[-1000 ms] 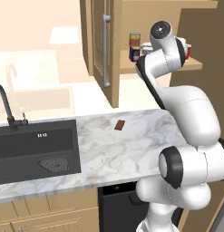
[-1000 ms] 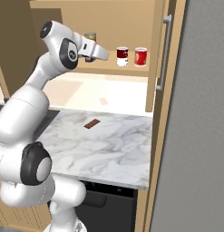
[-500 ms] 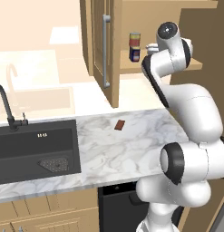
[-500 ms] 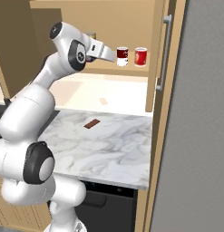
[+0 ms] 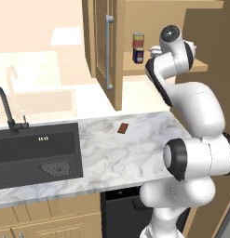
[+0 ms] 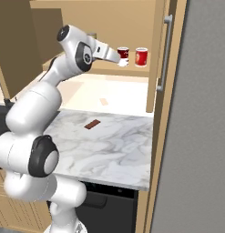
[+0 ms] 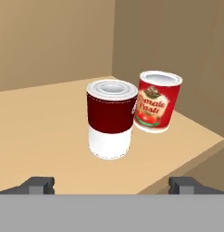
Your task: Stack two cans on top of the other two cans in the cabinet.
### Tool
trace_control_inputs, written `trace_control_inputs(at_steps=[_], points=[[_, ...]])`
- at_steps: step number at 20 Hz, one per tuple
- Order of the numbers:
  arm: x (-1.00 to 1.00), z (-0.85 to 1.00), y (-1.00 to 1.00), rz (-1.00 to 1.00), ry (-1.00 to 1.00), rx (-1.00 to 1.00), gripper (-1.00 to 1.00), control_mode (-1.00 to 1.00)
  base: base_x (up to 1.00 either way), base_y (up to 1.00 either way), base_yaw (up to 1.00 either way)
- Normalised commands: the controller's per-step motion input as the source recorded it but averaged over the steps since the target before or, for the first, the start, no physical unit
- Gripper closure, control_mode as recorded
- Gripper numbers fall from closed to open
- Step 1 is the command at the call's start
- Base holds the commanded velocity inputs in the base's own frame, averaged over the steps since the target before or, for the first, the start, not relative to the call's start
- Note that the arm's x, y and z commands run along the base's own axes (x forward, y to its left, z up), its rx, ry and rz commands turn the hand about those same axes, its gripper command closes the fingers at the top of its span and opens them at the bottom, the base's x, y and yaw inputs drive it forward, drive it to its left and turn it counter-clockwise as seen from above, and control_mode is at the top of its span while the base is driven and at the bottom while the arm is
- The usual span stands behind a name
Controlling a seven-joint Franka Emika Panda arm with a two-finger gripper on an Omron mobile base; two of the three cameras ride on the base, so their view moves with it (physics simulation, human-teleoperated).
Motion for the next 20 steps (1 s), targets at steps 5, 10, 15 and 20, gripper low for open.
trace_control_inputs(at_steps=[5, 10, 15, 20], points=[[0.27, -0.07, -0.12, 0.0, 0.0, 0.0, -1.0, -1.0, 0.0, 0.0, 0.0], [0.27, -0.07, -0.13, 0.0, 0.0, 0.0, -1.0, -1.0, 0.0, 0.0, 0.0], [0.22, -0.02, -0.12, -0.01, 0.0, 0.0, -1.0, -1.0, 0.0, 0.0, 0.0], [0.19, -0.03, -0.13, -0.01, 0.0, 0.0, -1.0, -1.0, 0.0, 0.0, 0.0]])
